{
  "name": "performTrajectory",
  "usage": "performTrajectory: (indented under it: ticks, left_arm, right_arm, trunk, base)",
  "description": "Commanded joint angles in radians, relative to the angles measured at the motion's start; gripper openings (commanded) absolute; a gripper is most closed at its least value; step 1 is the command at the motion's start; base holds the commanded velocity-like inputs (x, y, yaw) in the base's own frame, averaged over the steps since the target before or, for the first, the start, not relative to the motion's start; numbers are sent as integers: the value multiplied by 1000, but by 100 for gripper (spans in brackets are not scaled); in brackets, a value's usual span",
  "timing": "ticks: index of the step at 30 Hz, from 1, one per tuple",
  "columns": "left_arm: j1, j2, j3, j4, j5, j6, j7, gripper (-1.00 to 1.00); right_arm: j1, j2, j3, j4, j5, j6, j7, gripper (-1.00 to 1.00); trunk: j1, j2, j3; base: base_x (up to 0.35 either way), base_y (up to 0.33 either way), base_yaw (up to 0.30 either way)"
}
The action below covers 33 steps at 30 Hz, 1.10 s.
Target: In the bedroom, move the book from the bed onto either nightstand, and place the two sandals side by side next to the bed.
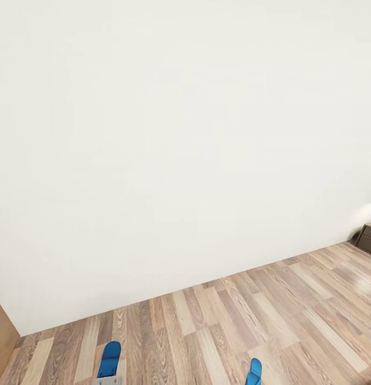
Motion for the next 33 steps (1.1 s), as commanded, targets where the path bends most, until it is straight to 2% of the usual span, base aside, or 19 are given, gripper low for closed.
performTrajectory:
  ticks: [1, 22, 28, 33]
  left_arm:
    - [-1, 0, -9, 0, 8, -3, 4, -100]
    - [-1, 0, -9, 1, 8, -3, 4, -100]
    - [-1, 1, -9, 1, 8, -3, 4, -100]
    - [-1, 2, -9, 1, 8, -3, 4, -100]
  right_arm:
    - [-1, 0, 4, 1, -4, -3, -4, 100]
    - [-1, -4, 3, 5, -3, -4, -3, 100]
    - [-1, -2, 3, 5, -4, -4, -4, 100]
    - [-1, -2, 3, 5, -5, -4, -3, 100]
  trunk:
    - [0, -1, -1]
    - [0, -1, -1]
    - [0, -1, -1]
    - [0, -1, 0]
  base:
    - [37, -15, -16]
    - [11, -3, -3]
    - [180, 0, -13]
    - [271, 0, -181]
